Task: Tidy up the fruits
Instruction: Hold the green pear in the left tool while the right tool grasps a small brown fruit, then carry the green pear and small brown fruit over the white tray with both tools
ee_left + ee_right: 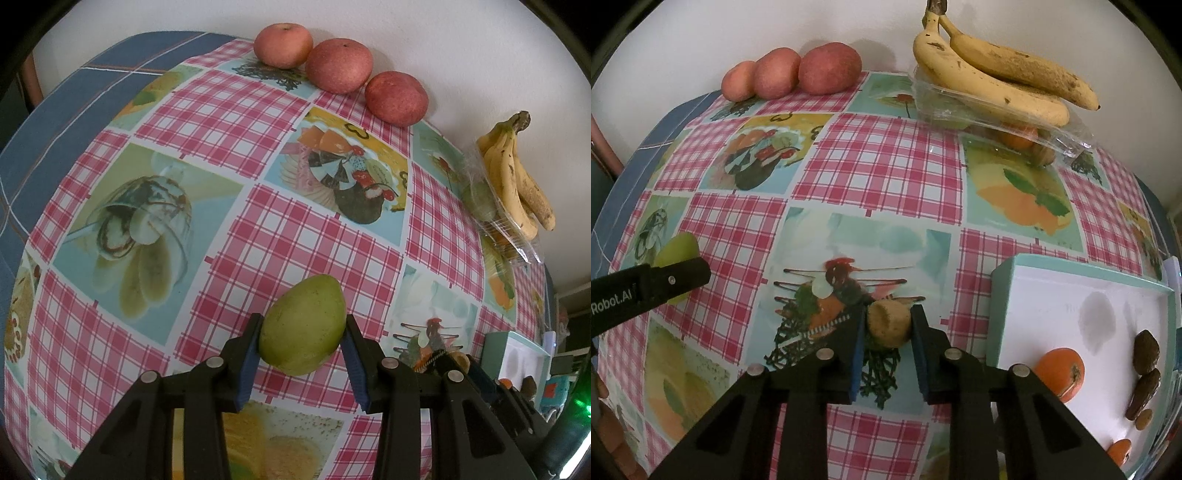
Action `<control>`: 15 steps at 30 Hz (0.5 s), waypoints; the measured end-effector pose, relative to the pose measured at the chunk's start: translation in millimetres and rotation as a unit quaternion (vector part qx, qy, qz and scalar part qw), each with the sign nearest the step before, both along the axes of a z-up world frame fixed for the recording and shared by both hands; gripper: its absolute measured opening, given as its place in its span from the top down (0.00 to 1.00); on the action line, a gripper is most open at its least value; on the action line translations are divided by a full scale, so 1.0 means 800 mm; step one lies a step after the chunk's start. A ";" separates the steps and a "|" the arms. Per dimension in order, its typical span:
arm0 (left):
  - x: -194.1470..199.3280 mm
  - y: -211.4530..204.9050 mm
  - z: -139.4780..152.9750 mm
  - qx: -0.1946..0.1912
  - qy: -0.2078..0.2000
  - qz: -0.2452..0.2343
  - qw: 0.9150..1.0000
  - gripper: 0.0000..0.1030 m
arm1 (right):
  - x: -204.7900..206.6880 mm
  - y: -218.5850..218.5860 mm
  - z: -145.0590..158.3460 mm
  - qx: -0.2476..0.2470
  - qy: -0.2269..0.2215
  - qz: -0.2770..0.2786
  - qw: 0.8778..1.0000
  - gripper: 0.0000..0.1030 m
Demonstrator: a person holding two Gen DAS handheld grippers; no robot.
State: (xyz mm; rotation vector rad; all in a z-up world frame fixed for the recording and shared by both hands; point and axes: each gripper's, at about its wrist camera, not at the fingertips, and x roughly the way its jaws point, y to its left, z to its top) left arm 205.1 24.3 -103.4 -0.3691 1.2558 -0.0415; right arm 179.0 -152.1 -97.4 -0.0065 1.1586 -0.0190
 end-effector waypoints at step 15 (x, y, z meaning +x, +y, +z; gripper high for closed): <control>-0.010 0.003 0.032 0.008 -0.015 -0.020 1.000 0.57 | -0.030 -0.012 0.017 0.014 0.016 -0.006 1.000 0.76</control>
